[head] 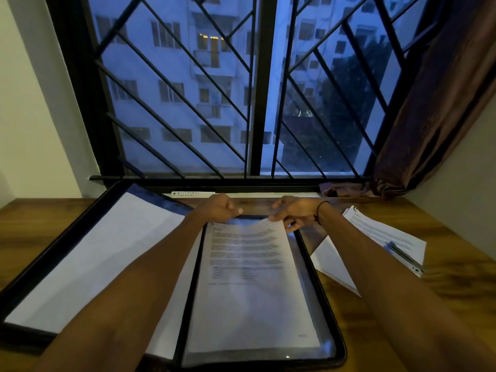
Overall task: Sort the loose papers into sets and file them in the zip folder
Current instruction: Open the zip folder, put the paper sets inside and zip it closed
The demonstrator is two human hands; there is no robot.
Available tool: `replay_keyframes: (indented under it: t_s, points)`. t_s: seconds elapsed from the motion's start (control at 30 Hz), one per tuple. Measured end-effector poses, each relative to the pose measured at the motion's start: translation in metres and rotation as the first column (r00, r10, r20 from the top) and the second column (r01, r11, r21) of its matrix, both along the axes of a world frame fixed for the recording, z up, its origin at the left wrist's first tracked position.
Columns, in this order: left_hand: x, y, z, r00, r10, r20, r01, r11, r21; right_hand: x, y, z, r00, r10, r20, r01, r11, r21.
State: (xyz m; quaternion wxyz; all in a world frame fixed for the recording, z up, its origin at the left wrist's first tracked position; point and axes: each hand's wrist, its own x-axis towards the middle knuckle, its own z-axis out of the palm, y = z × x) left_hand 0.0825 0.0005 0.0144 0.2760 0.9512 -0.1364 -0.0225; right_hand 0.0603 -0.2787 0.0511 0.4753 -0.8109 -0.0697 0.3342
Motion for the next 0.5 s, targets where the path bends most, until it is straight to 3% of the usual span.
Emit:
replay_keyframes:
  t_s: [0.17, 0.33, 0.4, 0.5]
  points:
    - [-0.014, 0.008, 0.004, 0.994, 0.078, 0.073, -0.076, 0.997, -0.028, -0.014, -0.014, -0.011, 0.981, 0.019, -0.195, 0.007, 0.992, 0.13]
    - [-0.034, 0.021, 0.018, 0.962, 0.13, 0.24, -0.128, 0.991, -0.023, -0.031, -0.003, -0.012, 0.971, 0.116, -0.21, -0.079, 0.981, 0.179]
    - [-0.049, 0.024, 0.033, 0.98, 0.116, 0.162, -0.108, 0.993, -0.055, -0.044, 0.011, -0.007, 0.973, 0.134, -0.188, -0.066, 0.942, 0.329]
    - [-0.077, 0.031, 0.061, 0.989, 0.105, -0.107, -0.123, 0.975, -0.184, -0.062, 0.039, 0.001, 0.972, 0.112, -0.205, 0.018, 0.838, 0.545]
